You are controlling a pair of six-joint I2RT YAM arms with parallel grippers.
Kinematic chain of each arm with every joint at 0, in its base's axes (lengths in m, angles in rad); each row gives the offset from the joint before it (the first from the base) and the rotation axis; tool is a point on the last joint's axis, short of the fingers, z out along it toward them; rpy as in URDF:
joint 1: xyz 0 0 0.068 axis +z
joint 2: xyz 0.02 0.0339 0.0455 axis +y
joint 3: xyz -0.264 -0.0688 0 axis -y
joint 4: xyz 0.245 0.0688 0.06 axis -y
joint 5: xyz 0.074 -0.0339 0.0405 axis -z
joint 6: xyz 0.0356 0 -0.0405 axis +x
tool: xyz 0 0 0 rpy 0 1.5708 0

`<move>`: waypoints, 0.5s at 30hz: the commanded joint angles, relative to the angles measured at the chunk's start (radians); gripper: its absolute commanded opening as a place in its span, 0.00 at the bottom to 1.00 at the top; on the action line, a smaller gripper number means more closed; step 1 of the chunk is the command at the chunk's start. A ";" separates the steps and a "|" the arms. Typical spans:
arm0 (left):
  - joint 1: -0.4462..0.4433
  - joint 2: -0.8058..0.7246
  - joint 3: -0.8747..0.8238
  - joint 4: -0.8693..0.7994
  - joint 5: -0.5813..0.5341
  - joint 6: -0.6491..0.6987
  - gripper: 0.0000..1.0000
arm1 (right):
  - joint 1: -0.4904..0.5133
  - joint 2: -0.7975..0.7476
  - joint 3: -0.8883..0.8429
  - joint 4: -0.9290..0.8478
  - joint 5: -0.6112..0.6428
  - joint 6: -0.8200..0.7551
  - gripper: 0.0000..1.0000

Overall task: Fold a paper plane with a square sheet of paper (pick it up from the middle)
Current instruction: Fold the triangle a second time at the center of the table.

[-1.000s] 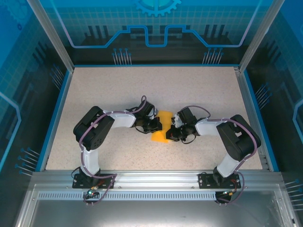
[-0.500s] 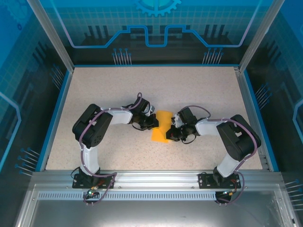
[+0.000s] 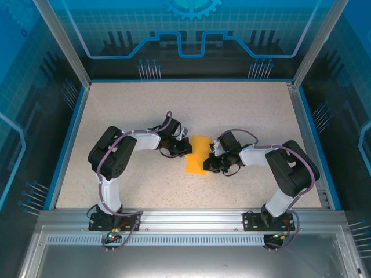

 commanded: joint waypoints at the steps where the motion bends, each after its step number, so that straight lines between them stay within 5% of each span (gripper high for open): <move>1: 0.055 0.047 0.023 -0.066 -0.149 0.043 0.03 | -0.021 0.015 -0.047 -0.149 0.066 -0.021 0.00; 15: 0.087 0.032 0.094 -0.132 -0.145 0.086 0.04 | -0.021 0.018 -0.043 -0.132 0.052 -0.016 0.00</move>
